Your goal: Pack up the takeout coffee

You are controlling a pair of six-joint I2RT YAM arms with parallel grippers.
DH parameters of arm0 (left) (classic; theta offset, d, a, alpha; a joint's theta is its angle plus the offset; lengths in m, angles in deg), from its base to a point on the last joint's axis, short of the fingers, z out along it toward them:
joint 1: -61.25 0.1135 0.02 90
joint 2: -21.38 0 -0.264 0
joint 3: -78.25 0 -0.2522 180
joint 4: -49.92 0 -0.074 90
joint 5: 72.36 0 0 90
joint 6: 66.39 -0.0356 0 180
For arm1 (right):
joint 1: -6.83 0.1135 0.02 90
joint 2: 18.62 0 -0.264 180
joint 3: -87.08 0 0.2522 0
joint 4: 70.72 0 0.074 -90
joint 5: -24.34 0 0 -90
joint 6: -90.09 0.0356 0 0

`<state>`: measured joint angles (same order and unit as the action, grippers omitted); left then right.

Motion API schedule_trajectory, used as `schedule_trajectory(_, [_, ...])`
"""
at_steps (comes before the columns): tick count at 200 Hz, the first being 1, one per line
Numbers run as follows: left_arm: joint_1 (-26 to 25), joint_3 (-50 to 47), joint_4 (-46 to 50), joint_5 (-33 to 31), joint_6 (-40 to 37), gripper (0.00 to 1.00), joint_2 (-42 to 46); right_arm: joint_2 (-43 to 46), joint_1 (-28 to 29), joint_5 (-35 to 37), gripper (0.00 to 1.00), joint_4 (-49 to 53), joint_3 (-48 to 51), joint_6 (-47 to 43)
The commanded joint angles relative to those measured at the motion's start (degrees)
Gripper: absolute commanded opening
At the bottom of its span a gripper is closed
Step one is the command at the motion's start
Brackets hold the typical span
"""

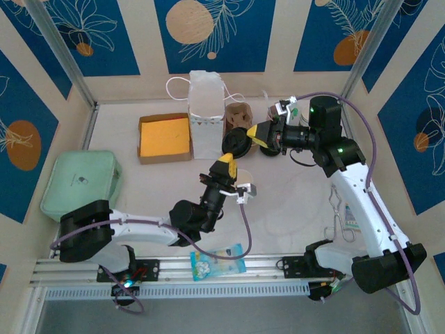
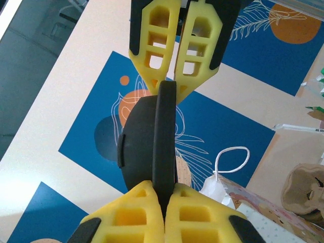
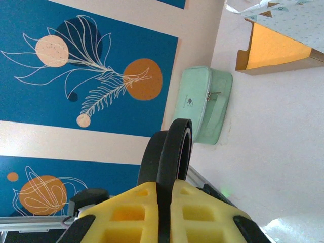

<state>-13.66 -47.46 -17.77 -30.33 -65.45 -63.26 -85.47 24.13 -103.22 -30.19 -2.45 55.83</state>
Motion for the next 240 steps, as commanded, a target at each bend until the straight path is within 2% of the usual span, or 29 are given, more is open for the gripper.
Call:
schedule_trajectory(1, [0.1,0.1,0.8,1.6,-0.2,0.13,-1.5,2.3,1.7,-7.5,0.09,0.0,-0.1,0.6])
schedule_trajectory(54, [0.1,0.3,0.8,1.6,-0.1,0.31,-1.7,3.6,-0.3,-7.3,0.07,-4.4,1.7,4.1])
schedule_trajectory(87, [0.1,0.3,0.8,1.5,0.3,0.35,-1.7,3.6,-0.5,-6.9,0.07,-5.4,2.2,4.5])
schedule_trajectory(119, [0.1,0.3,0.8,1.1,0.5,0.44,-1.2,3.7,-1.1,-6.4,0.06,-5.6,3.3,4.5])
schedule_trajectory(159, [0.0,0.5,1.2,-1.3,4.6,0.56,1.6,4.5,-4.3,-5.7,0.06,-5.8,5.1,5.2])
schedule_trajectory(175, [0.1,0.0,5.2,-2.0,8.4,0.59,4.0,4.9,-5.8,-5.8,0.06,-5.8,5.4,5.2])
schedule_trajectory(215, [1.0,-0.5,23.3,-2.0,23.9,0.61,13.3,5.7,-9.2,-6.5,0.06,-5.9,6.3,5.4])
schedule_trajectory(228, [2.2,0.3,32.5,-1.1,31.0,0.61,17.3,6.1,-10.1,-6.5,0.06,-6.2,7.1,5.3])
schedule_trajectory(240, [4.4,2.1,45.4,1.7,41.5,0.61,21.5,6.6,-11.0,-6.4,0.06,-6.6,8.4,5.5])
